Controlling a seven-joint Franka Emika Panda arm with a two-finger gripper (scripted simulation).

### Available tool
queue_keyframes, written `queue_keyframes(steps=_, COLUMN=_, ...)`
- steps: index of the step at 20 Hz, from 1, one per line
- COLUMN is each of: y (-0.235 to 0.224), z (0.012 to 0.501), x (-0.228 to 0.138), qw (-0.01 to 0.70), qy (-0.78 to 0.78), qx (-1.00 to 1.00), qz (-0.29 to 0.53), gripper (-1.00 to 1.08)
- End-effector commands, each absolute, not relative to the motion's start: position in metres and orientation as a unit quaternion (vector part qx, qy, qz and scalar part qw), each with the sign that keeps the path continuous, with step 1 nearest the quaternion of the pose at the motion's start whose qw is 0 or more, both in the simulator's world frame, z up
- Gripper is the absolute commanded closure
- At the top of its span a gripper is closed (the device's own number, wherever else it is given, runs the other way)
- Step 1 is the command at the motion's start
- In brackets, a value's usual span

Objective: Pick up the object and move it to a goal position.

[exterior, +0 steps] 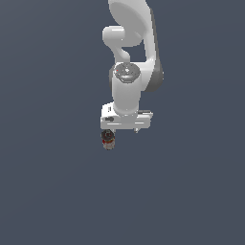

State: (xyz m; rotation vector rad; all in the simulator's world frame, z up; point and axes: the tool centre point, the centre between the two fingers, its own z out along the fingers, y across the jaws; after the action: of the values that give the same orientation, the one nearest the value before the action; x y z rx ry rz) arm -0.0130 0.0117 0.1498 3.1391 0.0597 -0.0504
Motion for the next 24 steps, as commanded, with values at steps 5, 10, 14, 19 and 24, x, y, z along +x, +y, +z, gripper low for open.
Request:
queue_keyframes(steps=5, y=0.007, z=0.157, x=-0.011, qw=-0.002, qy=0.017, qx=1.0, qz=-0.013, gripper=-0.92)
queue_keyframes(steps=10, y=0.004, z=0.171, x=-0.008, qw=-0.006, qy=0.015, qx=1.0, qz=-0.007, gripper=-0.92)
queue_keyframes(steps=14, y=0.003, z=0.169, x=-0.008, qw=-0.006, qy=0.014, qx=1.0, qz=-0.008, gripper=-0.92)
queue_keyframes(steps=19, y=-0.018, z=0.157, x=-0.011, qw=-0.005, qy=0.006, qx=1.0, qz=-0.005, gripper=-0.92)
queue_keyframes(steps=24, y=-0.052, z=0.138, x=-0.019, qw=-0.002, qy=-0.008, qx=1.0, qz=-0.002, gripper=-0.92)
